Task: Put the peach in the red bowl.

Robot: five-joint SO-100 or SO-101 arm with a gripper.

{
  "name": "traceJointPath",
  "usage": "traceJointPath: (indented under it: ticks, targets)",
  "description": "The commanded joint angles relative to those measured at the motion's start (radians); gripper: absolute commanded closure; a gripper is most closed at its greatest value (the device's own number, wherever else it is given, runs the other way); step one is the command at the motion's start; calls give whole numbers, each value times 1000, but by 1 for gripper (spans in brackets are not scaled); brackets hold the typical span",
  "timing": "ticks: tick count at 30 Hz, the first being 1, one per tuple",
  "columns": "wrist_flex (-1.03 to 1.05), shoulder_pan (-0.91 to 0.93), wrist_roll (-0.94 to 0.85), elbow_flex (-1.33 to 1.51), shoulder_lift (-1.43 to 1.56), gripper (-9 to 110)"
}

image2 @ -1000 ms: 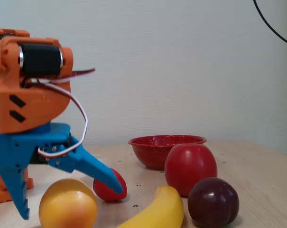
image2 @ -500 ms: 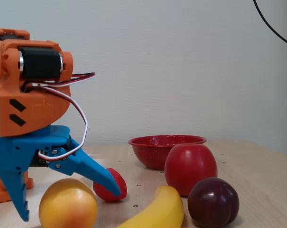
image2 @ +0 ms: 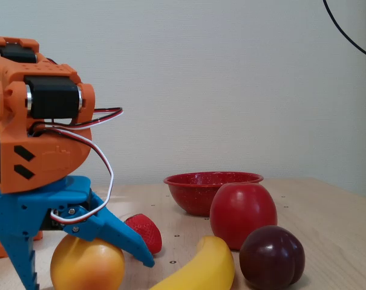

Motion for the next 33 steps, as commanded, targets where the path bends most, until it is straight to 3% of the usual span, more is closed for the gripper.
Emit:
traceJointPath:
  ticks: [1, 16, 33]
  targets:
    - [-15, 5, 17, -11, 49, 47]
    - [-11, 18, 8, 0, 61, 51]
    - [-6, 15, 49, 31, 74, 65]
